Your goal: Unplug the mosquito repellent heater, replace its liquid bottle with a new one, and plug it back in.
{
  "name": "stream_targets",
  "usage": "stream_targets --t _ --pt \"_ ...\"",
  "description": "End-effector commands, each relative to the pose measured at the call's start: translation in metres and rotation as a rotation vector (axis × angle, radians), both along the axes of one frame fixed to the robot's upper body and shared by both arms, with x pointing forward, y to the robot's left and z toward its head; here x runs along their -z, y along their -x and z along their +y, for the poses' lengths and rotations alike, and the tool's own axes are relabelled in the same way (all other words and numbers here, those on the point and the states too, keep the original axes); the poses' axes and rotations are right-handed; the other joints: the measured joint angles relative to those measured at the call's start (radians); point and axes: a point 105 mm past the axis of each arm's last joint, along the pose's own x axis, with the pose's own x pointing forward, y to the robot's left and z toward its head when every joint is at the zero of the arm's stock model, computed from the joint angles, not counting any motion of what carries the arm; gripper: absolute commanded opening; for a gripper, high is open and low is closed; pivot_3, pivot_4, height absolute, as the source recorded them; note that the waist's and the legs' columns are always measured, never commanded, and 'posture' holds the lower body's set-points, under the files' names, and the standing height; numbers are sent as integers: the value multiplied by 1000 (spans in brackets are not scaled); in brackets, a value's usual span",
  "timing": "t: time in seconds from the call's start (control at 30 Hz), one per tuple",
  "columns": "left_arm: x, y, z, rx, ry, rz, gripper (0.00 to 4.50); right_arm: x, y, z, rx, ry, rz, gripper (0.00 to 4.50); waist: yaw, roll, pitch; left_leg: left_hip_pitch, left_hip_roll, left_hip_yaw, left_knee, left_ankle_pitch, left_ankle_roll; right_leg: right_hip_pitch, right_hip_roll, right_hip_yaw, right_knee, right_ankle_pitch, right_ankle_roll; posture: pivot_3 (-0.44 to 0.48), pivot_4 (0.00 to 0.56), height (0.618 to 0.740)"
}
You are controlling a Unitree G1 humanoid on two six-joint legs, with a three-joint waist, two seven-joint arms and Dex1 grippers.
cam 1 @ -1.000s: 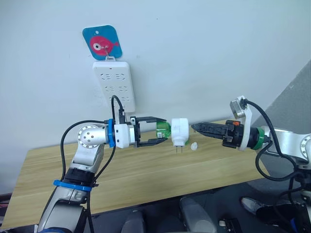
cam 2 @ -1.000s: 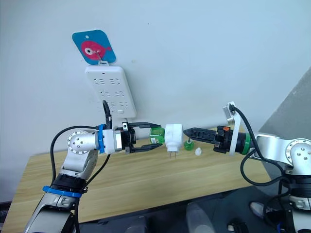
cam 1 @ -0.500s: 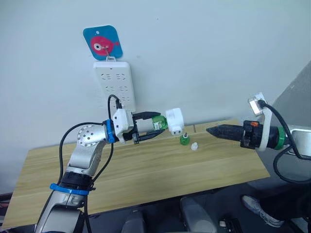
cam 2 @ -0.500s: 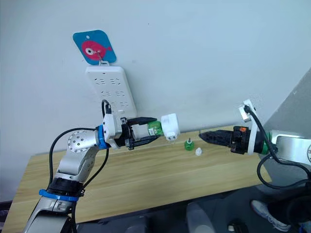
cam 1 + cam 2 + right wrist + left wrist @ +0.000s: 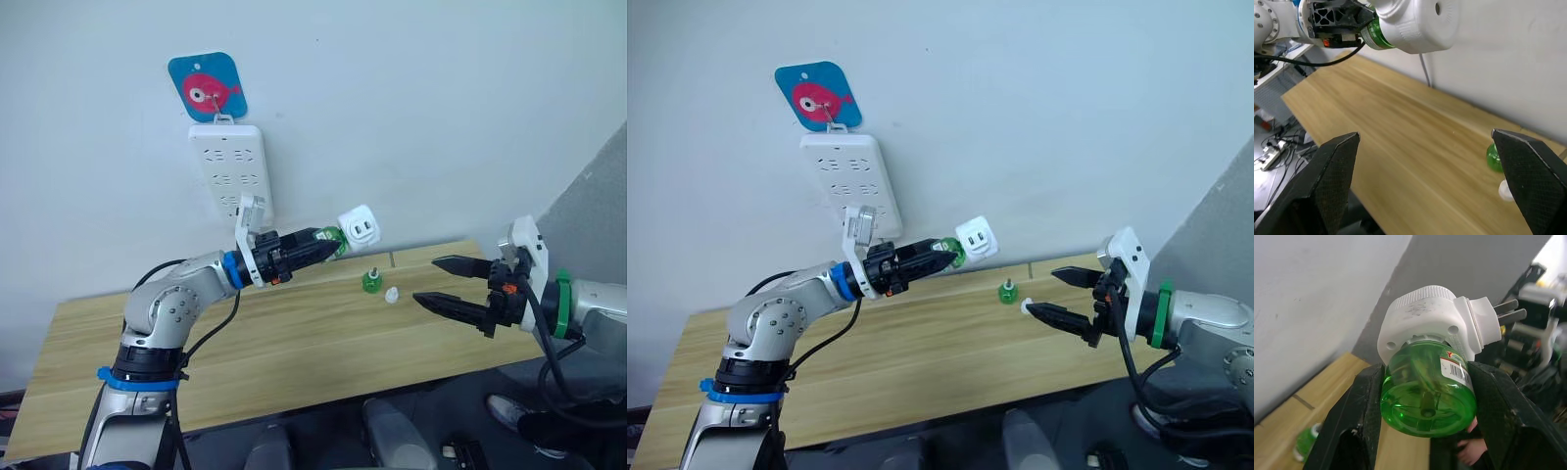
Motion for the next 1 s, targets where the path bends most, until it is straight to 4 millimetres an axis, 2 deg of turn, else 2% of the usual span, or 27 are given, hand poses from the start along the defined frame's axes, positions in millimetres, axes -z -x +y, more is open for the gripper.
stream_targets --t 0.03,0.17,0.3,0.43,0.53,0.6,0.7,0.8,1.0 --pt "-17 12 -1 92 128 109 2317 -17 1 8 -16 -89 -71 4500 -1 0 0 0 0 0 0 0 0 0 0 0 0 0 0 -278 111 734" --pt "-24 22 1 184 210 221 2316 -25 -3 13 -19 -230 -67 4500 -3 0 0 0 0 0 0 0 0 0 0 0 1 0 0 -283 104 734" --pt "-31 20 5 189 281 276 2316 -27 -12 15 4 -293 -85 4500 -1 0 -4 1 0 0 0 0 0 0 0 0 1 2 -4 -285 96 734" --pt "-36 21 7 215 348 342 2316 -32 -14 25 -29 -352 -113 4500 -3 1 -10 1 0 0 0 0 0 0 0 0 1 3 -4 -286 89 734" --pt "-35 25 9 239 341 376 2316 -44 -18 30 -58 -294 -207 4500 -7 1 -13 1 0 0 0 0 0 0 0 0 1 3 -5 -286 89 734" --pt "-35 28 11 252 323 390 2316 -55 -18 36 -128 -160 -307 4500 -11 2 -14 1 0 0 0 0 0 0 0 0 2 3 -5 -287 89 734" --pt "-35 30 14 270 296 397 2316 -59 -18 38 -232 40 -390 4500 -11 2 -16 2 -1 0 0 0 0 0 0 0 2 2 -4 -292 91 734" --pt "-36 32 15 293 269 399 2301 -63 -16 38 -350 151 -391 4500 -13 1 -17 2 -1 -1 -1 0 0 0 0 0 1 2 -5 -292 91 734" --pt "-36 35 16 339 222 401 2300 -72 -17 48 -496 196 -369 4500 -26 1 -17 2 -1 0 -1 0 0 0 -1 0 1 2 -5 -293 93 734"
